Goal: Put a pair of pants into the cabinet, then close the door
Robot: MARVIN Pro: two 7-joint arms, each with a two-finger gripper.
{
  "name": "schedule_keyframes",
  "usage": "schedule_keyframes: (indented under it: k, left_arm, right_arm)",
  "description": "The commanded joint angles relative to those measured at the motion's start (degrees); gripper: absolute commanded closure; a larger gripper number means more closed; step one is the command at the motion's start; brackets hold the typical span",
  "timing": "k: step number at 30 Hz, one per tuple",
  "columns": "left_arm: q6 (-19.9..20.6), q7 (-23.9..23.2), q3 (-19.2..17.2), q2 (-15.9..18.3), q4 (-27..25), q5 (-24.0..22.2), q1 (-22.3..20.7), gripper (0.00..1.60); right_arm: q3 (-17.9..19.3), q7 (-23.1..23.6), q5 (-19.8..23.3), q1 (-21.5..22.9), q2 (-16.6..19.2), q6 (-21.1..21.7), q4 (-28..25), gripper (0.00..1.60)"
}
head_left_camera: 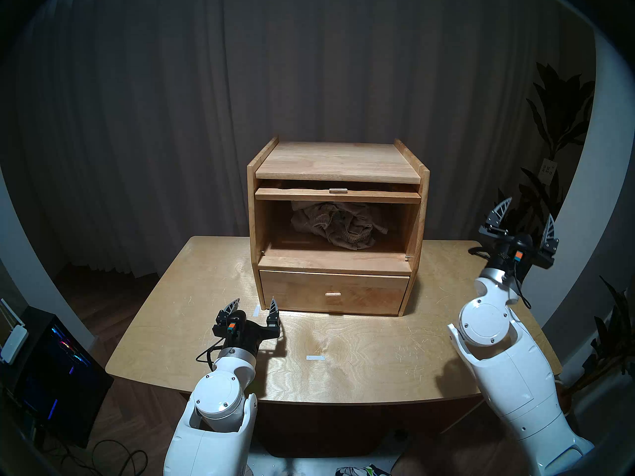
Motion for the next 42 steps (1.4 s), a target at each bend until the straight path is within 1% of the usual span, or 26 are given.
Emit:
schedule_keyframes:
  k: [1, 4, 6, 7, 8, 9, 11, 12, 13, 16, 18, 19, 20, 21, 22, 23, 24, 26, 28, 30, 31, 36, 37, 38, 39, 42]
  left_arm:
    - [-0.4, 0.0, -0.1, 0.0, -1.7, -0.1, -0.4, 0.0]
    - [-0.4, 0.0, -0.1, 0.0, -1.8, -0.1, -0.3, 0.0]
    - [-0.3, 0.0, -0.1, 0.0, -1.8, -0.1, -0.3, 0.0]
    - [-0.3, 0.0, -0.1, 0.0, -1.8, -0.1, -0.3, 0.0]
    - [-0.3, 0.0, -0.1, 0.0, -1.8, -0.1, -0.3, 0.0]
    - [-0.3, 0.0, -0.1, 0.0, -1.8, -0.1, -0.3, 0.0]
    - [-0.3, 0.0, -0.1, 0.0, -1.8, -0.1, -0.3, 0.0]
    - [-0.3, 0.0, -0.1, 0.0, -1.8, -0.1, -0.3, 0.0]
    - [-0.3, 0.0, -0.1, 0.0, -1.8, -0.1, -0.3, 0.0]
    - [-0.6, -0.7, 0.0, 0.2, -2.2, -0.4, -0.1, 0.0]
    - [-0.7, 0.2, 1.6, 0.5, -3.9, 2.3, 1.2, 0.0]
    - [-0.7, 0.2, 1.6, 0.5, -3.9, 2.3, 1.2, 0.0]
    - [-0.5, -1.3, 2.3, 0.5, -5.6, 1.1, 2.3, 0.0]
    - [-1.3, -1.5, 3.2, 0.9, -6.5, 1.7, 2.8, 0.0]
    - [-3.5, -1.4, 5.0, 1.7, -7.5, 3.0, 3.1, 0.0]
    - [-4.6, -2.2, 5.8, 2.1, -8.6, 2.7, 3.4, 0.0]
    - [-4.6, -2.2, 5.8, 2.1, -8.6, 2.7, 3.4, 0.0]
    - [-5.9, -2.3, 7.1, 2.9, -10.8, 3.9, 4.3, 0.0]
    - [-6.2, -1.1, 7.3, 3.2, -12.0, 6.9, 5.0, 0.0]
    - [-5.7, 0.1, 7.5, 4.3, -13.7, 10.3, 5.8, 0.0]
    - [-4.7, 0.5, 7.5, 4.9, -14.8, 12.3, 6.3, 0.0]
    - [-3.3, 2.8, 8.3, 6.0, -18.0, 19.5, 7.6, 0.0]
    - [-2.2, 3.7, 8.4, 6.6, -18.9, 22.5, 7.9, 0.0]
    - [-2.2, 3.7, 8.4, 6.6, -18.9, 22.5, 7.9, 0.0]
    - [0.0, 4.4, 8.8, 7.7, -20.5, 27.2, 8.7, 0.0]
    - [2.7, 4.8, 9.8, 9.7, -20.6, 32.9, 8.2, 0.0]
  right_arm:
    - [0.6, 7.2, 10.6, -2.8, 5.2, -6.6, 2.5, 0.0]
    - [-1.3, 10.2, 14.6, -1.6, 7.6, -8.2, 3.5, 0.0]
    - [-2.8, 12.1, 16.3, -0.7, 8.8, -9.0, 4.3, 0.0]
    - [-2.8, 12.1, 16.3, -0.7, 8.8, -9.0, 4.3, 0.0]
    - [-4.2, 14.4, 18.8, 0.1, 10.2, -9.7, 5.0, 0.0]
    - [-5.2, 15.7, 20.0, 0.8, 11.1, -9.5, 5.7, 0.0]
    - [-6.6, 17.2, 21.3, 1.9, 11.9, -9.7, 6.5, 0.0]
    - [-6.6, 17.2, 21.3, 1.9, 11.9, -9.7, 6.5, 0.0]
    - [-8.6, 19.9, 22.9, 3.0, 13.5, -9.6, 7.8, 0.0]
    - [-10.7, 23.0, 25.7, 4.0, 15.2, -10.5, 9.5, 0.0]
    - [-11.0, 25.0, 27.4, 4.1, 15.6, -10.9, 10.2, 0.0]
    - [-11.0, 25.0, 27.4, 4.1, 15.6, -10.9, 10.2, 0.0]
    - [-10.7, 26.7, 27.9, 4.2, 15.4, -11.0, 10.5, 0.0]
    - [-10.9, 26.9, 28.1, 4.4, 15.5, -11.0, 10.6, 0.0]
    - [-10.3, 28.5, 28.2, 4.3, 15.0, -10.9, 10.9, 0.0]
    - [-10.4, 28.8, 28.5, 4.4, 15.0, -10.9, 11.0, 0.0]
    - [-10.4, 28.8, 28.5, 4.4, 15.0, -10.9, 11.0, 0.0]
    - [-10.3, 30.5, 29.4, 4.6, 15.2, -11.1, 11.5, 0.0]
    - [-10.3, 31.9, 30.2, 4.7, 15.4, -11.4, 11.7, 0.0]
    - [-10.3, 32.9, 30.9, 4.8, 15.6, -11.5, 11.9, 0.0]
    - [-10.2, 33.4, 31.2, 4.8, 15.6, -11.6, 12.0, 0.0]
    - [-10.1, 35.3, 32.5, 5.0, 15.9, -11.9, 12.4, 0.0]
    - [-10.1, 35.4, 32.6, 5.0, 15.9, -11.9, 12.4, 0.0]
    - [-10.1, 35.4, 32.6, 5.0, 15.9, -11.9, 12.4, 0.0]
    - [-10.1, 35.8, 32.9, 5.0, 15.9, -11.9, 12.5, 0.0]
    - [-10.1, 36.3, 33.3, 5.0, 16.0, -11.9, 12.6, 0.0]
